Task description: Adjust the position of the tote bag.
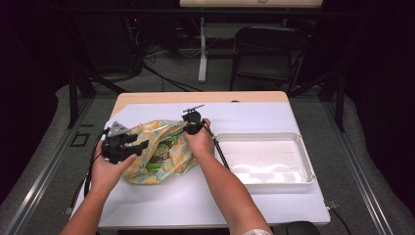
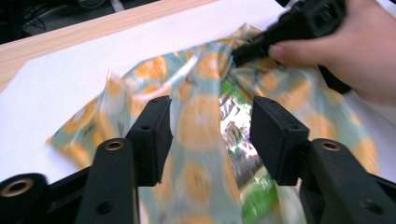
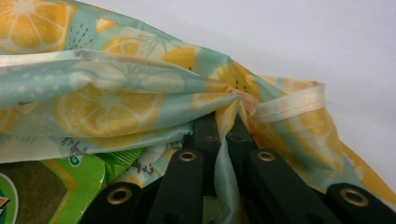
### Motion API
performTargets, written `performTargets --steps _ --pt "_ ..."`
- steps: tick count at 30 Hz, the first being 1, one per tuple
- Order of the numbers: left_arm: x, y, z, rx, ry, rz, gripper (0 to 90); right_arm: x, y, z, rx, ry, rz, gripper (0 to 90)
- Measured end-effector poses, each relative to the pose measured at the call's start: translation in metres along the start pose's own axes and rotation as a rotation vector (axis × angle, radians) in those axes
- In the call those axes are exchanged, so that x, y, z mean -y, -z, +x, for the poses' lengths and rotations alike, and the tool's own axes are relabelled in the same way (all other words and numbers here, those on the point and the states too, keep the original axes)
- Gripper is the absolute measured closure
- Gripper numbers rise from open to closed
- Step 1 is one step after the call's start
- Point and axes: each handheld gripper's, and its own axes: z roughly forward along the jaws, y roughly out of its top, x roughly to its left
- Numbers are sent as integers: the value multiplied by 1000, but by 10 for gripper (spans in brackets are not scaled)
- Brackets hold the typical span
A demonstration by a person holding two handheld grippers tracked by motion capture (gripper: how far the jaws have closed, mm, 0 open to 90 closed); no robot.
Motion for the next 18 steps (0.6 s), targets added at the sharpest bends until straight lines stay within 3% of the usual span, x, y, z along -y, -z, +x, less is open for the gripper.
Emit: performTargets --steps 4,7,10,13,18 --pt "-4 -33 4 -18 -16 24 446 0 0 -1 0 4 3 870" --pt "-2 -52 8 -21 -3 60 432 0 0 0 0 -5 4 869" --pt "2 -63 11 -38 -11 96 419 0 1 -1 -5 -3 8 867" --pt "6 -72 12 -61 -53 156 404 0 1 -2 -8 -3 9 866" --pt "10 -82 13 -96 -93 187 399 0 0 -2 -15 -5 3 866"
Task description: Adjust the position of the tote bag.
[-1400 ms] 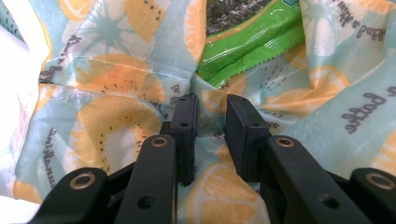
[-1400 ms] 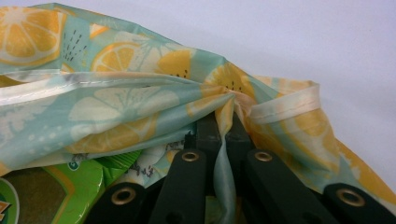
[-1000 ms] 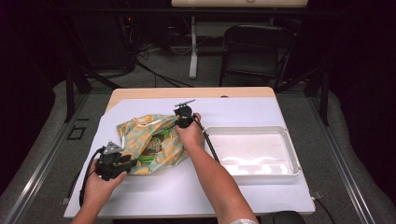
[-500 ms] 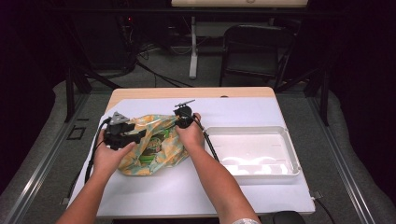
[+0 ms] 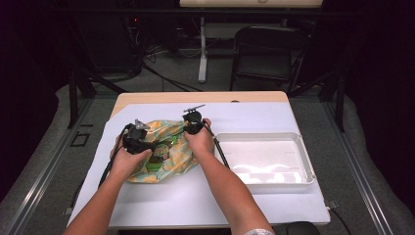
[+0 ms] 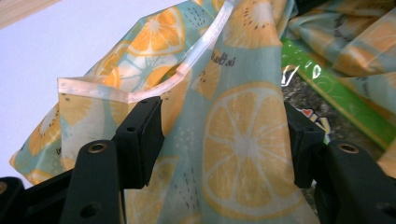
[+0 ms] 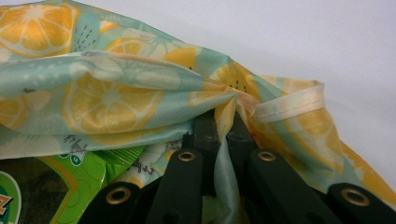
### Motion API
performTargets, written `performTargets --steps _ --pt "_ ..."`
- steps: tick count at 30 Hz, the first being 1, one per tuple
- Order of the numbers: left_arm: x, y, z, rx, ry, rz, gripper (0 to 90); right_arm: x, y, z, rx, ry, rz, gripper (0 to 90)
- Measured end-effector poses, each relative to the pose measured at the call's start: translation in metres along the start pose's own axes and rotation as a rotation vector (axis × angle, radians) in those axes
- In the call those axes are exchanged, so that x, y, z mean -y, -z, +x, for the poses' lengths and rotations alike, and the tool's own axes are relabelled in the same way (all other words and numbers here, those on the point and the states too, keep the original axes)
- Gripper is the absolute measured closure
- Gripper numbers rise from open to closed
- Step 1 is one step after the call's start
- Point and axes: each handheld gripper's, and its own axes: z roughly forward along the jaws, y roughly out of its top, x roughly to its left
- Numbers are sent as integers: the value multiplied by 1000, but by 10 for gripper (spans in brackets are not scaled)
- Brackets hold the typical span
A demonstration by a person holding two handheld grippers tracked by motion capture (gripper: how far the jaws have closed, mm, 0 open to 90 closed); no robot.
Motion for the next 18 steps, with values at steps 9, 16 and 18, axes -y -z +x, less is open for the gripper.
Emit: performTargets --steps 9,16,18 --pt "2 -18 2 -37 -12 11 383 0 0 0 2 0 4 866" --pt "3 -18 4 -56 -24 18 614 0 1 0 -1 4 6 866" --pt "3 -19 2 -78 -44 18 689 0 1 0 0 2 8 866"
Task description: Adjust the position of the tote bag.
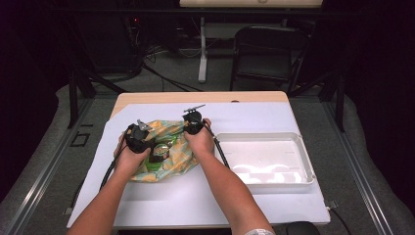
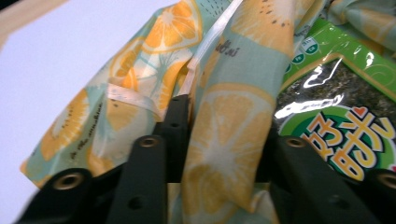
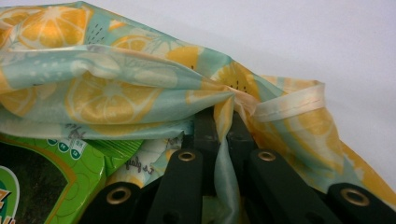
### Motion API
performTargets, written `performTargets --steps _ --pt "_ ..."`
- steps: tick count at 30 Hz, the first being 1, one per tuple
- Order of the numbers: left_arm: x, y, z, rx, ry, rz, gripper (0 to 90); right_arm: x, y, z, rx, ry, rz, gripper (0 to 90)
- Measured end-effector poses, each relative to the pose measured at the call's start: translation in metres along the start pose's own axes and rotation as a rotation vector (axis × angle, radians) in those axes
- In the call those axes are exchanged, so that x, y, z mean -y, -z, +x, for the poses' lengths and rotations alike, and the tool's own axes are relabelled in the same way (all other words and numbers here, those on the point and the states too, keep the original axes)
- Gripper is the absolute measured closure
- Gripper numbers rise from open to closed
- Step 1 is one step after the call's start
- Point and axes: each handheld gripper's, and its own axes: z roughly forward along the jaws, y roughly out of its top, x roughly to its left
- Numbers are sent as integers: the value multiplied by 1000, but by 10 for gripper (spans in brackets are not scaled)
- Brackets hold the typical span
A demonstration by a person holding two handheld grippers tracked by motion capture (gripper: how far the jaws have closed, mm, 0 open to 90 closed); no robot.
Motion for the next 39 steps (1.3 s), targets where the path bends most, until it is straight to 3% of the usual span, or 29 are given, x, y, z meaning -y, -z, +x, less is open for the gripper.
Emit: performTargets --steps 2,5,8,13,16,20,26,39 --pt "0 -1 0 -5 -4 -3 725 0 0 0 1 -1 1 866" --pt "-1 0 3 -13 11 -17 852 0 0 1 3 7 -4 862" --pt "-2 1 6 -15 12 -16 883 0 -1 2 4 6 -11 859" --pt "-8 2 16 -19 15 -21 887 0 -1 2 1 8 -11 858" --pt "-12 -5 23 -41 4 -1 887 1 -1 2 1 15 -12 858" --pt "-12 -15 30 -35 21 26 884 1 -1 2 4 28 -12 857" --pt "-8 -27 34 -44 13 60 867 1 -1 3 4 35 -14 857" --pt "-3 -33 41 -17 49 52 830 2 -1 3 2 37 -17 856"
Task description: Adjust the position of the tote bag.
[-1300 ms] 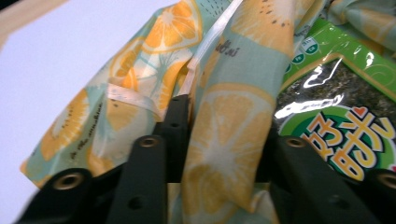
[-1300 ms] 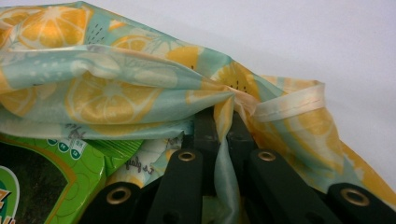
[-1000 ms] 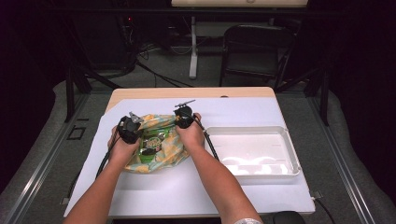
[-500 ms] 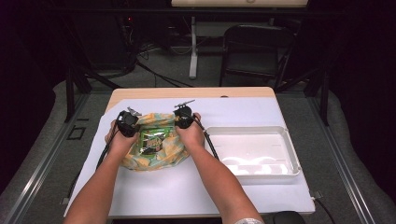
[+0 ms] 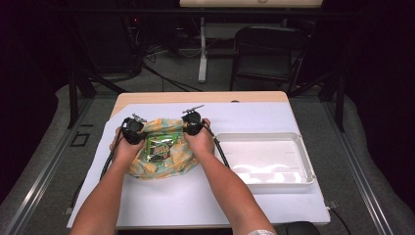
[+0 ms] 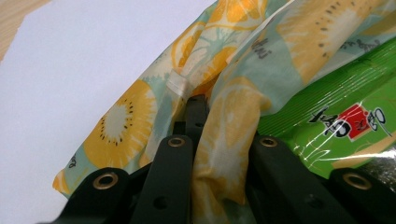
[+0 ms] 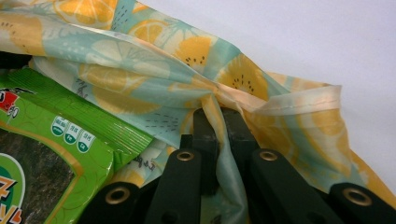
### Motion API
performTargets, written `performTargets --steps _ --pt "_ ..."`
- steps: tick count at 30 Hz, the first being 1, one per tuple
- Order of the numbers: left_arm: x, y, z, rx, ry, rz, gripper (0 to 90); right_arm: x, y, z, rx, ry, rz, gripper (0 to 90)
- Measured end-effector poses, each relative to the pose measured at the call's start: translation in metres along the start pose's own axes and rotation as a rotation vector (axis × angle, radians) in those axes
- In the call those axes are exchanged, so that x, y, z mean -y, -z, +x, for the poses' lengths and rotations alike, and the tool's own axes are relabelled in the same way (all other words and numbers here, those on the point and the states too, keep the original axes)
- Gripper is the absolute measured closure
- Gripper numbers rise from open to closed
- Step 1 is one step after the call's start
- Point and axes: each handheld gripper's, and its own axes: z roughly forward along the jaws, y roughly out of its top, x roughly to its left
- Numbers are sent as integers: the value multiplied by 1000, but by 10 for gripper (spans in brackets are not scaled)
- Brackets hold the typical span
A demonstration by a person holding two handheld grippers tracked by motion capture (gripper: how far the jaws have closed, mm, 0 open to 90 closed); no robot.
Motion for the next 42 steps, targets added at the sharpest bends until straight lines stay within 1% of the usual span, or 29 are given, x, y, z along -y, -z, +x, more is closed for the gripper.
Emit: performTargets --steps 4,5,8,9,10,11,12,13,17,20,22,23,24,25,27,28,29,30,31,32,33,34,35,36,38,39,40,41,42 --pt "0 0 0 2 6 0 837 0 0 -1 -6 -6 3 843" --pt "0 0 -1 1 3 1 846 0 0 -1 -11 -25 0 833" --pt "0 0 -2 -3 -2 3 849 0 0 0 -15 -35 -3 821" --pt "0 0 -2 -8 -6 5 849 -1 2 -1 -21 -33 19 813" --pt "-1 -1 -3 -7 -11 3 848 -1 2 -1 -36 -38 17 797" --pt "-1 -1 -3 -7 -11 3 848 -1 2 0 -38 -45 6 790" --pt "-1 -1 -3 -8 -19 7 848 -1 2 0 -38 -45 6 790" --pt "-1 0 -3 -11 -20 11 848 -2 4 0 -43 -33 20 783" --pt "-1 0 -4 -15 -20 11 836 -2 3 1 -40 -35 13 766" --pt "-1 0 -2 -17 -9 9 809 -3 6 1 -50 -29 4 703" --pt "-2 2 -2 -13 11 4 786 -4 9 3 -74 -37 -14 643" --pt "-2 2 -2 -13 11 4 767 -4 9 3 -74 -37 -14 643" --pt "-2 3 -2 -8 16 -4 767 -5 12 4 -80 -47 -23 610" --pt "-3 6 -2 -12 16 -19 689 -8 18 5 -103 -52 -47 559" --pt "-5 12 0 -7 33 -45 630 -9 23 6 -115 -51 -61 531" --pt "-5 12 0 -7 33 -45 592 -9 23 6 -115 -51 -61 531" --pt "-6 16 1 -1 47 -63 592 -10 26 6 -116 -48 -69 512" --pt "-7 22 3 9 60 -90 526 -12 33 7 -123 -35 -83 490" --pt "-8 26 4 11 65 -112 495 -13 35 8 -125 -32 -92 485" --pt "-10 36 5 24 78 -174 457 -13 38 9 -127 -27 -104 477" --pt "-10 36 5 24 78 -174 429 -14 42 9 -134 -21 -111 469" --pt "-11 42 6 33 80 -196 429 -14 42 9 -134 -21 -111 469" --pt "-12 49 7 40 82 -214 401 -16 50 11 -142 -3 -132 450" --pt "-13 57 6 37 80 -238 399 -16 54 13 -142 2 -142 446" --pt "-14 67 6 45 68 -244 393 -18 61 14 -147 14 -155 437" --pt "-14 71 5 51 67 -251 394 -18 64 15 -149 20 -173 431" --pt "-14 71 5 51 67 -251 402 -19 68 16 -154 27 -184 427" --pt "-14 79 3 79 69 -253 411 -19 72 16 -160 32 -189 427" --pt "-14 83 2 90 70 -256 416 -20 76 17 -164 38 -202 426"
